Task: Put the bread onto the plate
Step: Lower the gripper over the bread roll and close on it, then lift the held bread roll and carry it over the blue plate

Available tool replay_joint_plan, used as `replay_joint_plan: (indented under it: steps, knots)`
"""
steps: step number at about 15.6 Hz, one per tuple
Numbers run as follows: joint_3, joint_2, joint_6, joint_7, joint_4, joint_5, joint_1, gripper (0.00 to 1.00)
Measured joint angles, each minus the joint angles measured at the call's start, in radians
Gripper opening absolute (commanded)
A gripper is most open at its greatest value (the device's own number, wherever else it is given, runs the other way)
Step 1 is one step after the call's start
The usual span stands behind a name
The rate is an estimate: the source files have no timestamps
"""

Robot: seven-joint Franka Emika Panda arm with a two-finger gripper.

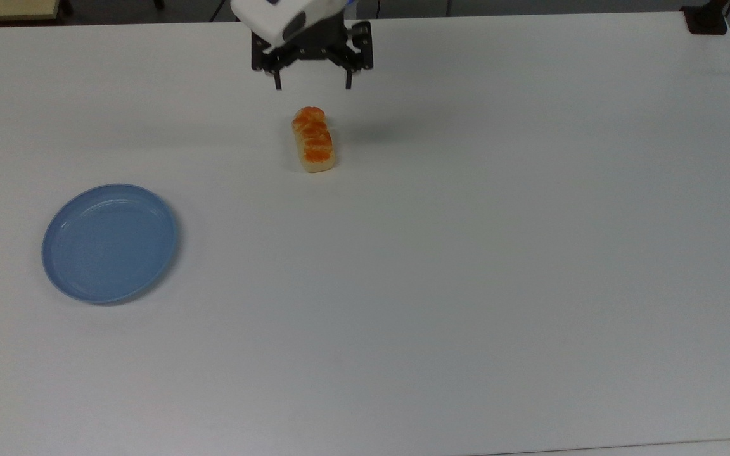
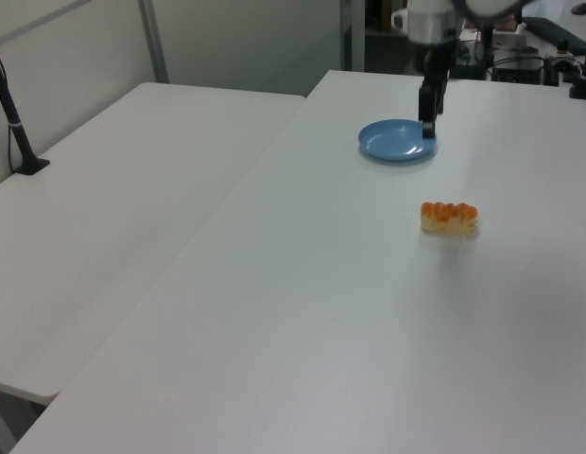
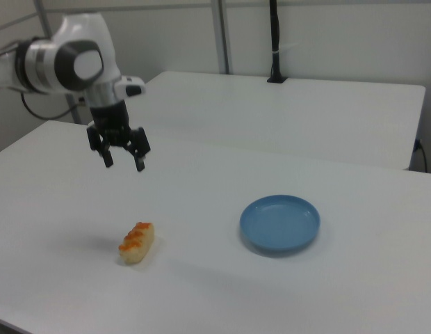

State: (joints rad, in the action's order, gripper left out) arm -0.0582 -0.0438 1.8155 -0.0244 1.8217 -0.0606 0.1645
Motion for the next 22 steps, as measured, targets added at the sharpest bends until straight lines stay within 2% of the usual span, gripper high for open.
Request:
replay_joint_plan:
  steps: [3,7,12,14,18,20,22]
  knots:
    - [0.0,-0.032,0.091,0.0,0.073,0.0,0.007,1.0]
    - [0.008,-0.095,0.147,0.0,0.127,-0.003,0.008,1.0]
    - [0.013,-0.131,0.232,0.0,0.238,-0.065,0.009,1.0]
    - [0.013,-0.136,0.24,0.0,0.253,-0.077,0.008,0.99]
    - [0.013,-0.157,0.267,0.0,0.279,-0.084,0.007,0.76]
    - [0.013,-0.164,0.286,0.0,0.293,-0.089,0.006,0.54]
    - [0.013,-0.168,0.288,0.0,0.296,-0.091,0.006,0.39]
